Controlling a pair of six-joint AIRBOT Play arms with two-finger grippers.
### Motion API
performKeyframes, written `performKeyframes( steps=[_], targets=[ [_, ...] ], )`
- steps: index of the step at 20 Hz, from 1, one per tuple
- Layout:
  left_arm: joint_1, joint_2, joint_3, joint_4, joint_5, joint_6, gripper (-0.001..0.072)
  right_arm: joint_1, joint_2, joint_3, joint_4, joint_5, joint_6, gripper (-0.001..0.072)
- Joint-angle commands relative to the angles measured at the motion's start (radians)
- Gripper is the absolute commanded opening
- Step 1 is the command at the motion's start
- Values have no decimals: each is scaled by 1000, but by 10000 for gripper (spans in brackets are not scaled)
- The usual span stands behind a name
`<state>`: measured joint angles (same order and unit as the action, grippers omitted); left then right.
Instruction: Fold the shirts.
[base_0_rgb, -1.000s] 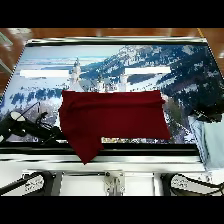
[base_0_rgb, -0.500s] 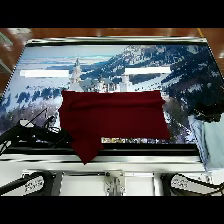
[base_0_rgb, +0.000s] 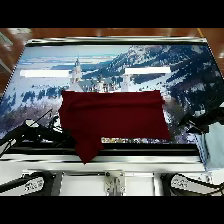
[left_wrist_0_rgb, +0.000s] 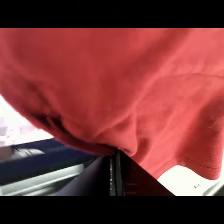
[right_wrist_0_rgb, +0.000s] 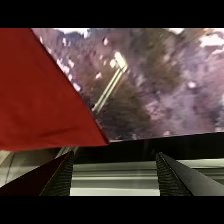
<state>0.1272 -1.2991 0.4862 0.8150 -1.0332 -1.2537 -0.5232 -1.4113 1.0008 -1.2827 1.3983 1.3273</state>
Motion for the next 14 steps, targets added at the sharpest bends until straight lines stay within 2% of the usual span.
performKeyframes(
  steps=[1, 3, 4, 6, 11, 12, 13, 14],
  targets=[
    [-1, 37, 1, 0, 0, 24, 36, 0, -1, -121, 80, -54, -38, 645],
    [-1, 60, 1, -1, -13, 28, 35, 0, -1, -158, 121, -97, -38, 643],
    [-1, 71, 1, -1, -26, 35, 36, 0, -1, -174, 135, -117, -38, 608],
    [-1, 96, 1, 0, -43, 52, 35, 0, -2, -201, 157, -154, -38, 607],
    [-1, 117, 3, 0, -52, 56, 36, 67, -89, -208, 175, -154, -45, 597],
    [-1, 122, 3, 0, -52, 55, 36, 93, -96, -207, 175, -180, -42, 530],
    [0, 129, 8, 0, -51, 56, 36, 117, -98, -207, 175, -216, -33, 495],
    [5, 134, 21, 0, -50, 67, 36, 137, -98, -204, 178, -241, -34, 414]
  ],
)
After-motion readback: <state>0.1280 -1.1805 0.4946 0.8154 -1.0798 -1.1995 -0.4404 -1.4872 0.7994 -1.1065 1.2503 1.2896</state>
